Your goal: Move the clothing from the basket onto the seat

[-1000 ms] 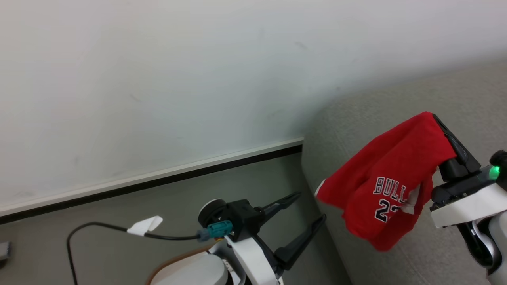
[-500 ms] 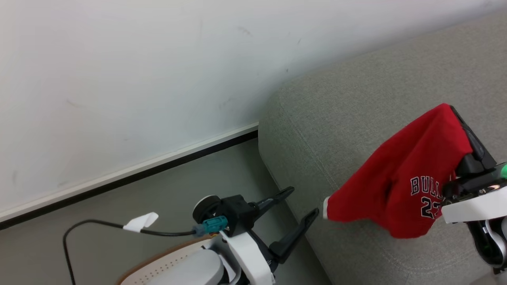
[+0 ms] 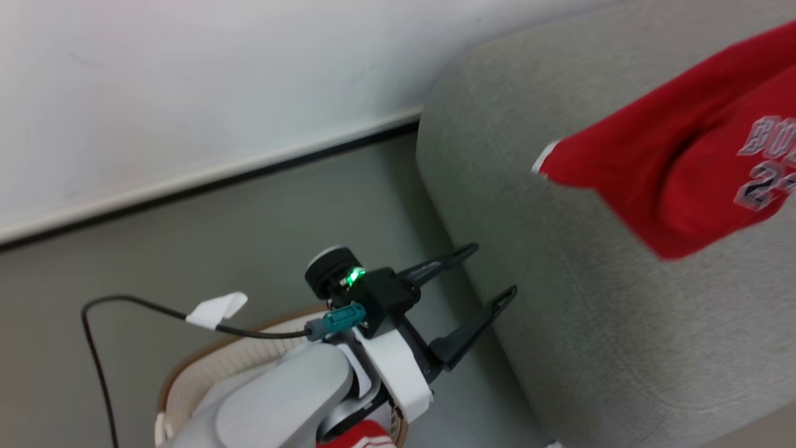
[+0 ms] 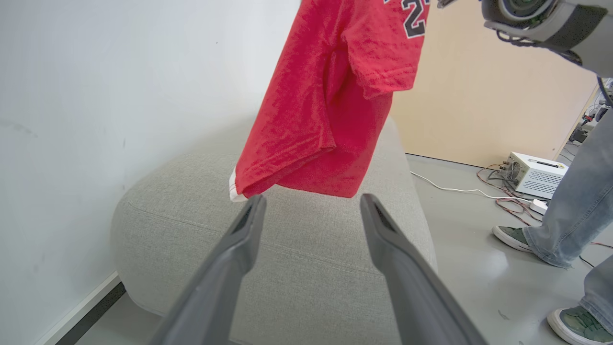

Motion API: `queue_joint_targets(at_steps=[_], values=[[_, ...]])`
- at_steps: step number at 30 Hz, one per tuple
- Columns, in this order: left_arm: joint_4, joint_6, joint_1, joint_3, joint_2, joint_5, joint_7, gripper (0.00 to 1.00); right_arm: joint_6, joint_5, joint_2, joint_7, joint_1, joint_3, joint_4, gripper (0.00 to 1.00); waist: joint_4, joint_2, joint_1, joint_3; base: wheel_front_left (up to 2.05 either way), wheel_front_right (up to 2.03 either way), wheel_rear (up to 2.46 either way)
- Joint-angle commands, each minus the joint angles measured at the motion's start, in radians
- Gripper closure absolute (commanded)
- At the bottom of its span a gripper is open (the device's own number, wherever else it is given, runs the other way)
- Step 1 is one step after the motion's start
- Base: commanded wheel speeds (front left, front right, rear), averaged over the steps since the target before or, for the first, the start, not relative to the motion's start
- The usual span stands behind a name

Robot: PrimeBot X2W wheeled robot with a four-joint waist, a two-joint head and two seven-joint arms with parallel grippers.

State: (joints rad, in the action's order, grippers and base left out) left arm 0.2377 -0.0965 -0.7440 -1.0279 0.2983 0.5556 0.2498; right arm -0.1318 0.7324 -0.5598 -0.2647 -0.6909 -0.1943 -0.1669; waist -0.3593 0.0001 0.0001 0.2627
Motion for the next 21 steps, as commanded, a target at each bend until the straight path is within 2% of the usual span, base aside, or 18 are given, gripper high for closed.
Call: queue_joint_targets(at_steps=[1, 6, 12, 16, 21], values=[[-0.006, -0.005, -0.027, -0.003, 0.012, -0.023, 0.005, 0.0, 0.002, 0.009, -0.018, 0.001, -0.038, 0.02, -0.009, 1.0, 0.058, -0.0001, -0.0001, 0.102, 0.0, 0.0, 0.0], [-0.011, -0.015, -0.112, -0.011, -0.01, -0.08, 0.011, 0.0, 0.002, 0.017, -0.113, 0.001, -0.149, 0.092, -0.076, 1.0, 0.137, -0.0001, -0.0001, 0.22, 0.0, 0.0, 0.0], [-0.002, -0.024, -0.159, -0.008, -0.026, -0.104, 0.015, 0.0, 0.002, 0.02, -0.181, 0.016, -0.251, 0.133, -0.158, 1.0, 0.19, -0.0001, -0.0001, 0.315, 0.0, 0.0, 0.0], [-0.008, -0.025, -0.171, 0.009, -0.032, -0.114, 0.015, 0.0, 0.002, -0.008, -0.205, 0.051, -0.285, 0.131, -0.24, 1.0, 0.213, -0.0001, -0.0001, 0.358, 0.0, 0.0, 0.0], [-0.009, -0.031, -0.152, 0.029, -0.036, -0.122, 0.015, 0.0, 0.002, -0.033, -0.183, 0.083, -0.27, 0.109, -0.374, 1.0, 0.227, -0.0001, -0.0001, 0.376, 0.0, 0.0, 0.0]])
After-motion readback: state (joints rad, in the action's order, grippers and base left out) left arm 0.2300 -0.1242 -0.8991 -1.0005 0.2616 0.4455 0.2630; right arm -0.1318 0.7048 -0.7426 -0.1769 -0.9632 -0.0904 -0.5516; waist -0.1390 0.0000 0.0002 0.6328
